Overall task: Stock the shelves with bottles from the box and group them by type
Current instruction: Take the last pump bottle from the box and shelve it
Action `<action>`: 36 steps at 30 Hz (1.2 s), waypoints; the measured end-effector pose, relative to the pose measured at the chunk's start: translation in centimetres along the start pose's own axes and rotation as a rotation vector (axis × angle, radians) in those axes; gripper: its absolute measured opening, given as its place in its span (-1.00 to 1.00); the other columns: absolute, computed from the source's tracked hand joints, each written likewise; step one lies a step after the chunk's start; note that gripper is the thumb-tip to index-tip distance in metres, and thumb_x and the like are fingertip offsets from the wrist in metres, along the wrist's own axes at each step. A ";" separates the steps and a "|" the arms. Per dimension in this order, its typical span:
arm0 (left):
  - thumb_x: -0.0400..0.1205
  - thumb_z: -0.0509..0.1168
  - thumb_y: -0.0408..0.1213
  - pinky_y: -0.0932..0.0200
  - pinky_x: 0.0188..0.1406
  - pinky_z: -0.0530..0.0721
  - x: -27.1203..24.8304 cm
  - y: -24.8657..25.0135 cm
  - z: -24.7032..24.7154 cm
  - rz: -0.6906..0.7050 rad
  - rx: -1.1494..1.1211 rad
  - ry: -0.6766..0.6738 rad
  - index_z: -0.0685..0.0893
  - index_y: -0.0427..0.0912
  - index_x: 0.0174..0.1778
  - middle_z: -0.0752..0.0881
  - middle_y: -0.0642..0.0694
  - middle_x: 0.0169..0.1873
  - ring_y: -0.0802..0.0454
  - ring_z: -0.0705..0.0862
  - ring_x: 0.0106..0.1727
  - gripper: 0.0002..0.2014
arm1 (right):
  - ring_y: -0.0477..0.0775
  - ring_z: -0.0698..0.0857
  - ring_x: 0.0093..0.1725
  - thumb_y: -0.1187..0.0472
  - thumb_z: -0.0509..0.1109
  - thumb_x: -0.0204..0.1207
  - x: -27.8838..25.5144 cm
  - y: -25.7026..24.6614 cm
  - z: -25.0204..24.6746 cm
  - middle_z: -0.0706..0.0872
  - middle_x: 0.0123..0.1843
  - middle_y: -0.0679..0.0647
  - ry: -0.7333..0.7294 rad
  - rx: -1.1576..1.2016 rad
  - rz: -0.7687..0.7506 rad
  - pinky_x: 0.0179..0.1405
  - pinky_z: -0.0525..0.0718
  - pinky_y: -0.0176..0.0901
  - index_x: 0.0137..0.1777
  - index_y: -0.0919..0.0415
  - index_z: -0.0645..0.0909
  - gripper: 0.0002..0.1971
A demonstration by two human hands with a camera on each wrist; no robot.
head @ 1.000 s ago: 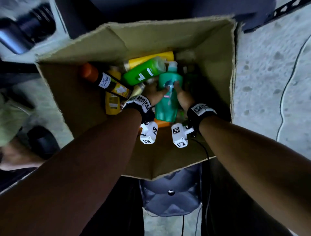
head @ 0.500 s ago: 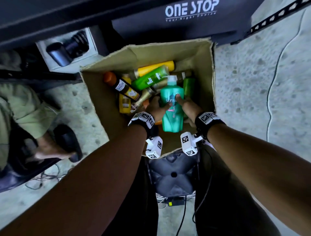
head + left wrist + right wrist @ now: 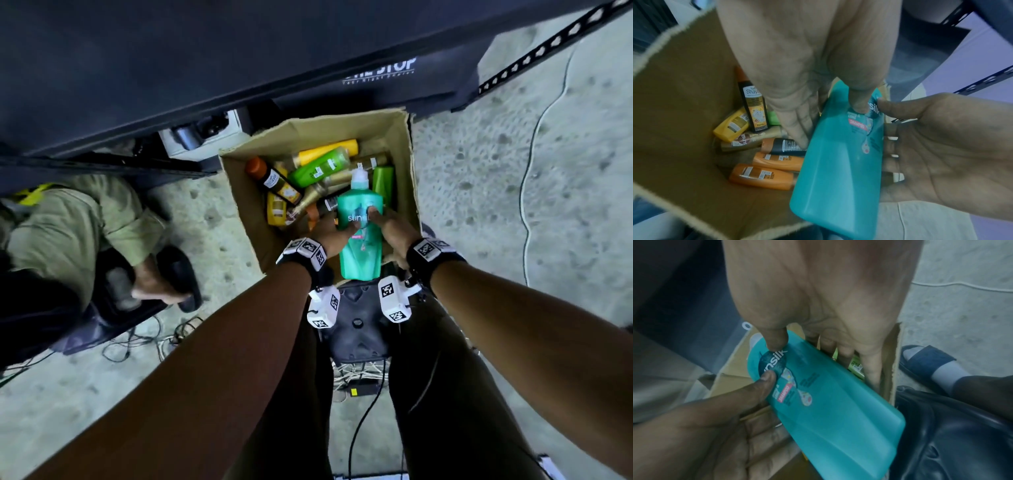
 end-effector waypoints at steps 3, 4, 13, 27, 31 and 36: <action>0.71 0.37 -0.03 -0.06 0.34 0.69 -2.7 0.8 -0.4 0.001 -0.028 0.009 0.51 -0.11 0.58 0.69 -0.17 0.40 -0.15 0.71 0.34 -0.48 | -0.01 0.80 -0.03 -0.10 0.24 0.75 -3.2 -0.3 0.1 0.76 0.29 0.14 0.013 -0.017 -0.014 -0.31 0.72 -0.12 0.48 0.11 0.51 -0.59; 0.71 0.38 -0.03 -0.07 0.34 0.69 -3.6 1.2 -0.5 0.006 -0.026 0.007 0.51 -0.11 0.57 0.69 -0.16 0.40 -0.14 0.71 0.33 -0.48 | 0.05 0.80 0.03 -0.11 0.25 0.75 -4.1 -0.5 0.1 0.76 0.28 0.12 0.018 -0.012 -0.017 -0.26 0.74 -0.08 0.50 0.10 0.50 -0.57; 0.70 0.38 0.01 -0.12 0.35 0.68 -11.4 4.9 -1.3 0.018 0.005 0.017 0.53 -0.12 0.54 0.71 -0.17 0.38 -0.18 0.73 0.31 -0.48 | 0.30 0.74 0.29 -0.13 0.28 0.72 -11.7 -1.9 -0.1 0.72 0.36 0.25 0.042 -0.041 -0.085 0.35 0.66 0.33 0.52 0.17 0.51 -0.50; 0.70 0.37 0.03 0.15 0.14 0.66 -22.3 13.4 -3.7 0.186 0.149 0.093 0.59 -0.05 0.39 0.73 -0.09 0.32 -0.08 0.72 0.24 -0.60 | 0.31 0.73 0.30 -0.09 0.28 0.74 -25.1 -6.8 -1.1 0.74 0.35 0.24 0.070 0.008 -0.274 0.38 0.64 0.31 0.46 0.17 0.59 -0.56; 0.69 0.38 0.05 0.06 0.19 0.67 -24.3 17.1 -4.2 0.229 0.184 0.113 0.58 -0.11 0.40 0.75 -0.12 0.29 -0.15 0.73 0.26 -0.56 | 0.30 0.76 0.26 -0.03 0.27 0.76 -28.1 -9.1 -2.2 0.76 0.30 0.25 0.106 0.089 -0.364 0.35 0.67 0.31 0.43 0.19 0.61 -0.61; 0.66 0.41 0.07 0.10 0.11 0.62 -26.9 21.6 -4.9 0.335 0.149 0.209 0.54 -0.15 0.44 0.73 -0.13 0.30 -0.15 0.72 0.28 -0.48 | 0.22 0.79 0.18 -0.05 0.30 0.74 -31.9 -12.9 -4.3 0.80 0.23 0.17 0.187 0.059 -0.521 0.28 0.72 0.29 0.35 0.07 0.66 -0.68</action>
Point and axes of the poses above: each hand's wrist, its own x-axis towards the middle knuckle, its own z-axis out of the palm, y = z × x, the point moved 7 cm from there along x, towards the middle knuckle
